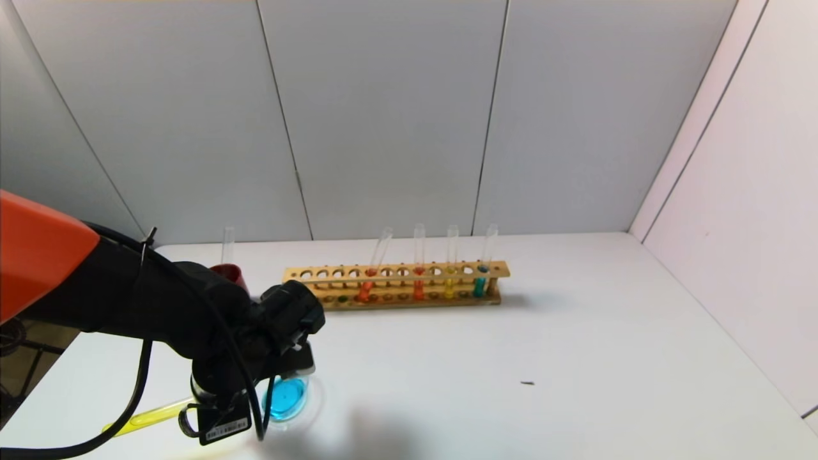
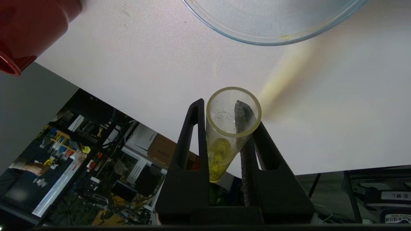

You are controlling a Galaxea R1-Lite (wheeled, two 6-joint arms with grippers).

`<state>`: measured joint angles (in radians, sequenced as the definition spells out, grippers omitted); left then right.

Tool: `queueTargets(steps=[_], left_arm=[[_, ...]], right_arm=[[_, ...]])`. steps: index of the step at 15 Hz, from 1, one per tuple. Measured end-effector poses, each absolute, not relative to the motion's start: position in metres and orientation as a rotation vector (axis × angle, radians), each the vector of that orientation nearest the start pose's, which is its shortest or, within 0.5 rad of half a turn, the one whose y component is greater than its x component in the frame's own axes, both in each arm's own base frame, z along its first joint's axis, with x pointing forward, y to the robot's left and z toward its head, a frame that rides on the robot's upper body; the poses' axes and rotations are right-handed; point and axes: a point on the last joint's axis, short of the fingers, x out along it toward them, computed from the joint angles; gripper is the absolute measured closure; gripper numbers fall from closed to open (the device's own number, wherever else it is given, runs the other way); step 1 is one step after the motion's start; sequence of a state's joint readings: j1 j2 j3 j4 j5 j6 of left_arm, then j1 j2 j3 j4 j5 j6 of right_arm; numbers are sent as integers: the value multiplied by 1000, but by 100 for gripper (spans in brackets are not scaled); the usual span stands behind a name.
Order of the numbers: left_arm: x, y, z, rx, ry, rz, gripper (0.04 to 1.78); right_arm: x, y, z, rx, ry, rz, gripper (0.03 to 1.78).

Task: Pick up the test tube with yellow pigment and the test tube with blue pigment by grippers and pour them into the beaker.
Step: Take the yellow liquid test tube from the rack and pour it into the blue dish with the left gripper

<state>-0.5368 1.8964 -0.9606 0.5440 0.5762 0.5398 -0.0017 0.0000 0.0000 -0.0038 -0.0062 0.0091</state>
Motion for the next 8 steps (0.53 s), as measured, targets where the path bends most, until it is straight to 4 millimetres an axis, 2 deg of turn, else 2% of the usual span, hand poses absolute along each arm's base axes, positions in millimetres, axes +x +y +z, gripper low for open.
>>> queueTargets(steps=[8], left_arm=[[251,-135,92,1280,1340,-323,150]], right_arm=[[-23,0,76,9,-4,-8,11]])
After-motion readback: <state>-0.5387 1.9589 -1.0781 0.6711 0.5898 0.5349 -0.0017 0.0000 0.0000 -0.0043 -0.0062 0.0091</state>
